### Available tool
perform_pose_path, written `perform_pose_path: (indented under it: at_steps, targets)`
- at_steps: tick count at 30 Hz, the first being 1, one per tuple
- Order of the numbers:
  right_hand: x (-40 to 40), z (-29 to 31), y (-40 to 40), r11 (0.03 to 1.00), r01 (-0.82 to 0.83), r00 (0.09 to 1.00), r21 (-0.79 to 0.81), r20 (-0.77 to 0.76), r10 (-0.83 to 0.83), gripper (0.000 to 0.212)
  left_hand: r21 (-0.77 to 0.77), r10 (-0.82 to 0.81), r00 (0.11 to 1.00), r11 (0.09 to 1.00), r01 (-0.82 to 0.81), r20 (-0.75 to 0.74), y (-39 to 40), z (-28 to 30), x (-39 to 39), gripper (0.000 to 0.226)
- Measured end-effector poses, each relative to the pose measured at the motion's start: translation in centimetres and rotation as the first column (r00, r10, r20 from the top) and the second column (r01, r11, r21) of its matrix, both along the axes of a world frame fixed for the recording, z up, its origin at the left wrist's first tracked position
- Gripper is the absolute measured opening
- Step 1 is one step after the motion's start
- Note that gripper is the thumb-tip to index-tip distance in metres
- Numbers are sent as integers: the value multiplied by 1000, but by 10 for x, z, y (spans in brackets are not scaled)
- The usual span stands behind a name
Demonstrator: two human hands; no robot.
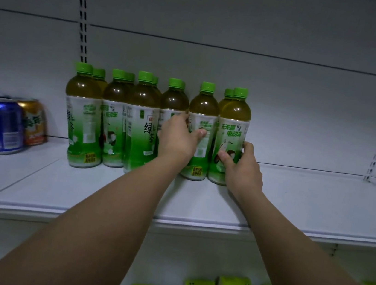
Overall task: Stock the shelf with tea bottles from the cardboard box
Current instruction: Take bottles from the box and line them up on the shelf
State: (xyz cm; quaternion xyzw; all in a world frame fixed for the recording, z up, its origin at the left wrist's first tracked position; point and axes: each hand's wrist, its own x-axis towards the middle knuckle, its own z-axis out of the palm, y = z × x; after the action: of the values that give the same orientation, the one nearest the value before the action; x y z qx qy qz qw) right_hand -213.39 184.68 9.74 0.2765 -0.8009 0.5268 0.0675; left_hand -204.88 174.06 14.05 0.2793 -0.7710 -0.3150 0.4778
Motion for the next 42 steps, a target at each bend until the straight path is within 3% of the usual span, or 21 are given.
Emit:
perform_pose_path:
  at_steps: [3,5,7,10,12,13,17,23,33,42]
  targets:
    - [1,3,-2,999,-24,999,24,31,24,40,-55,25,988,998,-17,150,-2,10,5,24]
    - [2,12,2,997,-74,994,24,83,72,37,-216,110,900,976,-19,422,7,24,13,25]
    - [5,21,8,992,-111,989,64,105,104,43,-432,259,799,902,0,542,21,33,23,24]
    - [14,28,18,988,-35,999,150,6,35,72,-663,403,834,746,-61,377,31,31,39,21]
    - [23,27,23,987,48,989,153,-145,-26,83,-743,436,870,656,-133,229,24,23,51,36]
    - [27,27,25,987,73,977,142,-208,-43,84,-735,454,864,659,-161,217,19,19,57,50]
    - [39,25,21,987,106,954,124,-293,-65,97,-509,426,851,829,-231,307,5,-11,77,92]
    - [43,8,-17,983,90,923,161,-385,-21,121,-380,325,890,904,-194,320,-1,-48,61,120]
    - [18,-16,-52,985,137,909,105,-408,-83,118,-431,399,854,870,-237,335,-47,-60,40,113]
    - [21,-14,-47,992,120,928,-24,-351,-121,101,-318,324,919,916,-245,226,-29,-51,56,92]
